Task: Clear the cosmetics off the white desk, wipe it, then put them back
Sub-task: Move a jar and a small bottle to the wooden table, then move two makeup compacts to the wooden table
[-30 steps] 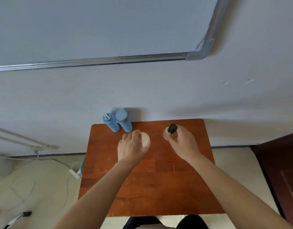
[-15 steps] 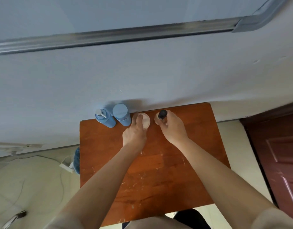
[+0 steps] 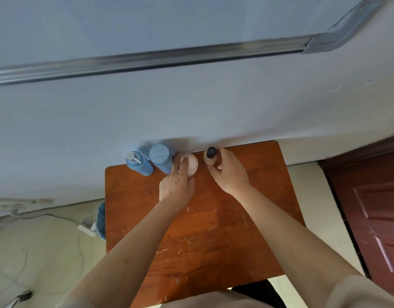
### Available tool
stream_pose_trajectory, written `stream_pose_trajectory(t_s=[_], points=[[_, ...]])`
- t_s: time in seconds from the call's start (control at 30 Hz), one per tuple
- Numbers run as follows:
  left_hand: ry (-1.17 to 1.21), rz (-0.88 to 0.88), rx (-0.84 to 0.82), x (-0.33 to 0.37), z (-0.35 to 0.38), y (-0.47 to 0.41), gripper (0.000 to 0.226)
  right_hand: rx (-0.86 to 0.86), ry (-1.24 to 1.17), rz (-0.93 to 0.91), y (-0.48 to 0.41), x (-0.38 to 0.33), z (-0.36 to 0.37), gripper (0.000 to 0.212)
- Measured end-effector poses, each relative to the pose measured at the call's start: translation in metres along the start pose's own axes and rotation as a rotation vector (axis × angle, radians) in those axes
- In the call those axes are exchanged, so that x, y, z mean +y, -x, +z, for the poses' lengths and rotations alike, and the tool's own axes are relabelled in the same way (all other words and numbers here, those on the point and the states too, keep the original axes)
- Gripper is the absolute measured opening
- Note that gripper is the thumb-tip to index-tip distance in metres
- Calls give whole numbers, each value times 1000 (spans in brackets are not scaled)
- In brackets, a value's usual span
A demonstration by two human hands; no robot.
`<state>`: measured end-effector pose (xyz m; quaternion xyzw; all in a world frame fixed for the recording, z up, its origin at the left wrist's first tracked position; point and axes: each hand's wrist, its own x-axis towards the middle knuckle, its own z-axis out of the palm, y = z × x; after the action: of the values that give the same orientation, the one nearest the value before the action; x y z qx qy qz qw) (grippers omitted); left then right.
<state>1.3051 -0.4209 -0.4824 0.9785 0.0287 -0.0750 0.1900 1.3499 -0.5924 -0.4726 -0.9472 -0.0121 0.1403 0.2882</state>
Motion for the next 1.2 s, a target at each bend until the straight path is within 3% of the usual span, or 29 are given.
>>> stream_pose_trajectory(t_s=[0.37,0.77,1.0,1.2], points=[[-35,143,68,23,13,55,39,248,186,152,97,71,-39,63],[130,704,176,216,-30,70,45,810,37,382,237,129,-130,78],[126,947,170,316,-30,181,50,1019,11,455,370,180,-150,77],[163,1154,132,380,13,334,47,1157,62,551,549,230,-140,78]])
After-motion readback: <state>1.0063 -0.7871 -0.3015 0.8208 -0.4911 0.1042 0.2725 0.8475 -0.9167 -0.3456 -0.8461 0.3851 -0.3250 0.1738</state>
